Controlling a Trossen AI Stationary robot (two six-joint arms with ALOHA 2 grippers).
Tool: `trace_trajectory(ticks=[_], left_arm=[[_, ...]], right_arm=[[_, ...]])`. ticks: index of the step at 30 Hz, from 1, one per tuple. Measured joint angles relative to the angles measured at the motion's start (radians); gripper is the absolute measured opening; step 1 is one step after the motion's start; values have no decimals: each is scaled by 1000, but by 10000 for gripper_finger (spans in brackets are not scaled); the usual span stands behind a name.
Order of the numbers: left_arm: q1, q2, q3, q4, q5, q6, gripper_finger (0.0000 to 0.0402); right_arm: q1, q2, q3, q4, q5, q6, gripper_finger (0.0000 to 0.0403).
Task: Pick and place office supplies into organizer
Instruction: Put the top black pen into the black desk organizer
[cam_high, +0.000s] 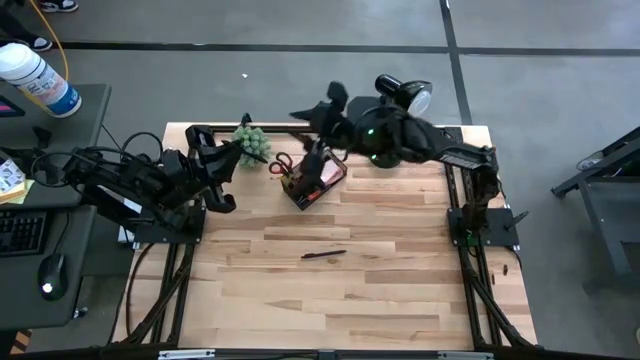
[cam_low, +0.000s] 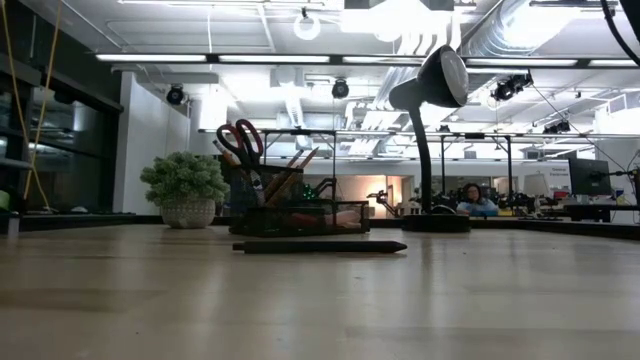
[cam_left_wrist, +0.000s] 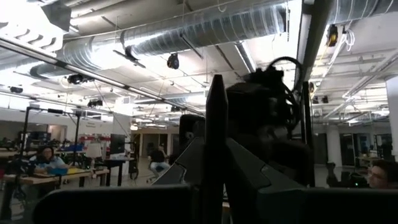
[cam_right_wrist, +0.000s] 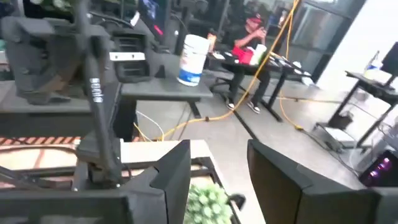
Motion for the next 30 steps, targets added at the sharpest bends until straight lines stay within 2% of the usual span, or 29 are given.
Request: trace_trajectory(ticks=[3,9,16,20,24,30], left_arm=[[0,-1,0,-29,-1,0,28],[0,-1,0,-113,-7,-7,23],[0,1,0,-223,-33,-49,27],[0,1,0,-302,-66,-79,26],[1,1,0,-341,-90,-91,23],[1,1,0,-410,-98,-91,28]], right_arm=[[-12,-36,0,-86,-17,4,148],[-10,-73,0,-360,-136,17,134],[31,-80,-12,-603,-194,13,113],[32,-81,-62,-631,-253,-3,101],[29,-95,-142,-606,-265,25,90],[49,-121,-343,-497,-272,96,80]])
